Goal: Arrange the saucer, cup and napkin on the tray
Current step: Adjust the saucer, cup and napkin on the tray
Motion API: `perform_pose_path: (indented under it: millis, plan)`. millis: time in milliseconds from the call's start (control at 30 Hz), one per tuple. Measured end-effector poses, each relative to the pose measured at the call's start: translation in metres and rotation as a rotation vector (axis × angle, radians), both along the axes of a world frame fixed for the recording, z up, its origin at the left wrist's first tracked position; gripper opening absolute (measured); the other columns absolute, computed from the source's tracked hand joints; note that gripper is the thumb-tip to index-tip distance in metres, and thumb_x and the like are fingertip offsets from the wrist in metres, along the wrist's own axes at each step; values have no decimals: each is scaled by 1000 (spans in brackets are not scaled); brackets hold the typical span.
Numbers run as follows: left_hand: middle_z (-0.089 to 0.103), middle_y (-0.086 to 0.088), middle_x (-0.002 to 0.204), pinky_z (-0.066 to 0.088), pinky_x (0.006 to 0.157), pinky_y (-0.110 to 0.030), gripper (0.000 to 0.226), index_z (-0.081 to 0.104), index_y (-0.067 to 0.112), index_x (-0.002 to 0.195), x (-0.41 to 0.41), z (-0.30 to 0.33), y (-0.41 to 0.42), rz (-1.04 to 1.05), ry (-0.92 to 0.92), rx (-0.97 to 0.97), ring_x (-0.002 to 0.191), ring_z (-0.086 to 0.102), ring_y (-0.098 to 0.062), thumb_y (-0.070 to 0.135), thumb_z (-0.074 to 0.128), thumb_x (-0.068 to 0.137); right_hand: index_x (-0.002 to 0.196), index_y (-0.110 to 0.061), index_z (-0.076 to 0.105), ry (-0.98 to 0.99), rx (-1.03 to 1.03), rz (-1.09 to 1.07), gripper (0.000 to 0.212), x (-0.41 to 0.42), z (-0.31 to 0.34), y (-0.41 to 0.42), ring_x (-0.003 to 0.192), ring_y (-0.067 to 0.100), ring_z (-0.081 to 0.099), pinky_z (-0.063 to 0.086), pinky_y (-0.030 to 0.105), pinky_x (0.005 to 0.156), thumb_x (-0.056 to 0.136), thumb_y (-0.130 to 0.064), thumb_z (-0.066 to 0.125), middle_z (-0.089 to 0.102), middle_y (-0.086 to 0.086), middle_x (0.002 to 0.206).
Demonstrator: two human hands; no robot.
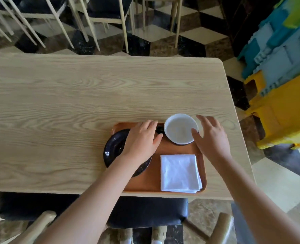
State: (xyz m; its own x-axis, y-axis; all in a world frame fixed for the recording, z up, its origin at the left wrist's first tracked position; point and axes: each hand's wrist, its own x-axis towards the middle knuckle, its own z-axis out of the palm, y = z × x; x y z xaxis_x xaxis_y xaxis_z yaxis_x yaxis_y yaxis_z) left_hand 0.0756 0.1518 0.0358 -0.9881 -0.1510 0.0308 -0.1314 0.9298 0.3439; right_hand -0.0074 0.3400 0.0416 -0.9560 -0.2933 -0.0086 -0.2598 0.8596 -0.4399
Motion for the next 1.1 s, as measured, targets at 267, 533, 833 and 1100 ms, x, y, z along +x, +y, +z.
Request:
perform_pose_path:
  millis: [267,533,833,1100]
  plan:
    - [67,-3,116,49,85,-36,35,61,19,116,-49,-9,7,166,-222,266,109,60,-23,32,61,83,107,-15,66,-335,-223,-143,27,-20,-8,2,83,34,68,55,44,81,82,-13,55,73,12,93]
    - [65,-1,123,47,94,-32,40,61,17,122,-39,-17,-1,183,-190,377,113,59,-16,28,62,84,93,-12,68,-306,-275,-140,19,-10,-8,0,64,28,68,56,42,74,82,-8,53,69,7,80]
    - [70,-3,113,41,69,-22,34,62,18,120,-19,-6,-6,171,-146,367,70,60,-10,23,59,87,106,-22,68,-327,-324,-89,33,3,-7,-10,60,21,70,57,42,74,84,-7,49,68,-2,81]
    - [66,-11,100,45,78,-29,42,53,14,130,-9,-7,-2,195,-120,353,82,61,-24,26,55,90,110,-22,65,-320,-311,-98,27,10,-6,-4,81,24,69,53,34,80,87,-15,51,72,3,101]
